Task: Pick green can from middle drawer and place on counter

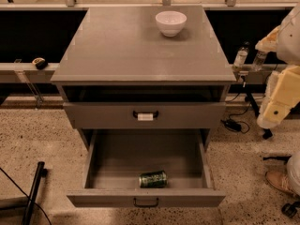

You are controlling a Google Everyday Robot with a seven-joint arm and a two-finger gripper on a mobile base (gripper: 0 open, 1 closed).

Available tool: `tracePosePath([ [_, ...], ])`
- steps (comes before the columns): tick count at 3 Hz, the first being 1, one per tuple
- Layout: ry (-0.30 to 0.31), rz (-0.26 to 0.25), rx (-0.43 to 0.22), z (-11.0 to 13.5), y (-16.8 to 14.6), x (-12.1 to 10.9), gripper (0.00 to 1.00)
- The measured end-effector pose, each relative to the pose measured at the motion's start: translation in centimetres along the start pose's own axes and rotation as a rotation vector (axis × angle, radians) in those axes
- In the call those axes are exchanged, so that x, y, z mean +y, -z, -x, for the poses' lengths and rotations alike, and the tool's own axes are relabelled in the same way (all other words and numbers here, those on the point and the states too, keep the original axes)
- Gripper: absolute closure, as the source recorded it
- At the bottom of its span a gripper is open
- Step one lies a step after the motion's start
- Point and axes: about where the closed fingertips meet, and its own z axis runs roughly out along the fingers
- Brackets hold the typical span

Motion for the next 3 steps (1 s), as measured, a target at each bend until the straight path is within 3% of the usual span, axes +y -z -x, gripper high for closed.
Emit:
tracePosePath([
  [1,0.000,0.000,0.000,0.0,0.0,0.0,0.00],
  [2,0.047,0.021,-0.048,1.9,-2.6,0.0,0.00],
  [3,0.125,0.030,-0.065,4.7,-8.4,1.1,0.00],
])
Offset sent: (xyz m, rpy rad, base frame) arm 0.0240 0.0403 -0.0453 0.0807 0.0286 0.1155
